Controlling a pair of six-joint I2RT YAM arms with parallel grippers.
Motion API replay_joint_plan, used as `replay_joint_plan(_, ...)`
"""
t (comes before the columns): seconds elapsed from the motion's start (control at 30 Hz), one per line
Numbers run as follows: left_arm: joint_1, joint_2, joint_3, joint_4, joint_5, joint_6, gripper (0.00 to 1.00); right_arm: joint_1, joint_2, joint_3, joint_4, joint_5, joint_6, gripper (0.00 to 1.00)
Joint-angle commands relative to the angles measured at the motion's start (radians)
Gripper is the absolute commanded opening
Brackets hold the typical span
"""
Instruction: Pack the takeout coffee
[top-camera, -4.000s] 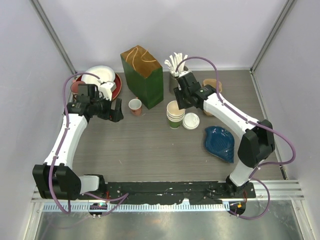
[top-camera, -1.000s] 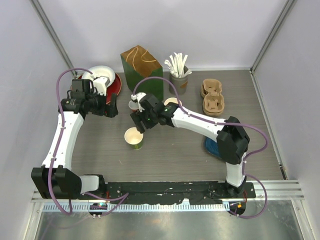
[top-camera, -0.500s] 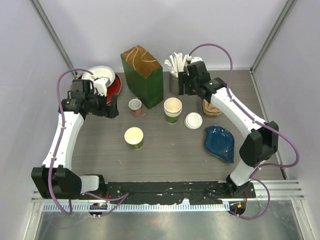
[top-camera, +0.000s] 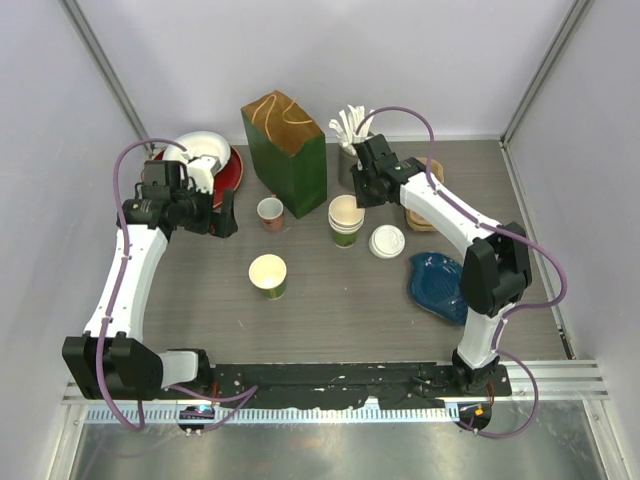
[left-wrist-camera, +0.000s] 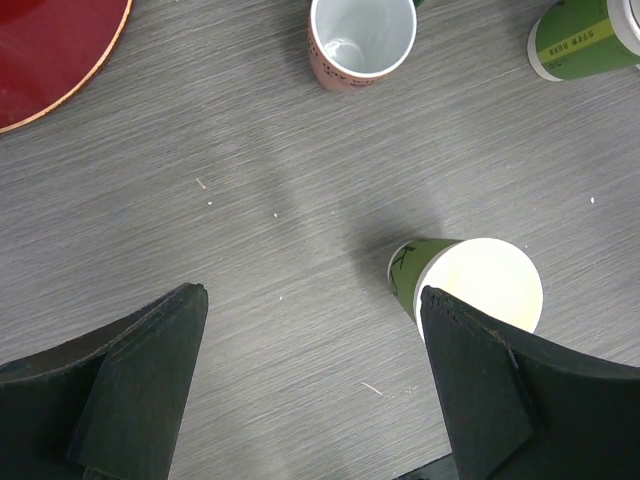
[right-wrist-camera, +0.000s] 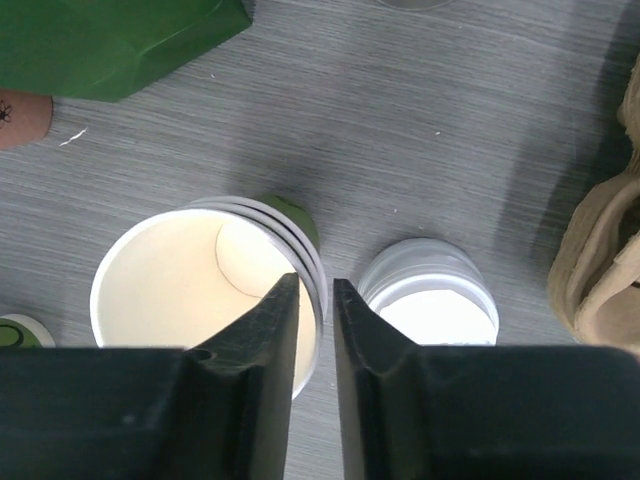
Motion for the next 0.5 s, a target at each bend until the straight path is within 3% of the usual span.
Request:
replay_joint_plan(0.0, 0.008, -0.028, -0.001, 0.001, 0.016, 0.004, 0.92, 0.003, -0.013, 0.047, 0.003, -0.018, -0.008, 0.21)
replay_joint_plan(0.23, 0.008, -0.026, 0.001, -0.004, 0.029, 0.004, 0.92, 0.018, -0.066, 0.027, 0.023, 0.048, -0.016, 0.01)
replay_joint_plan(0.47, 0.008, -0.030, 0.002, -0.014, 0.052, 0.013, 0.92, 0.029, -0.095, 0.050, 0.000, 0.040, -0.016, 0.01)
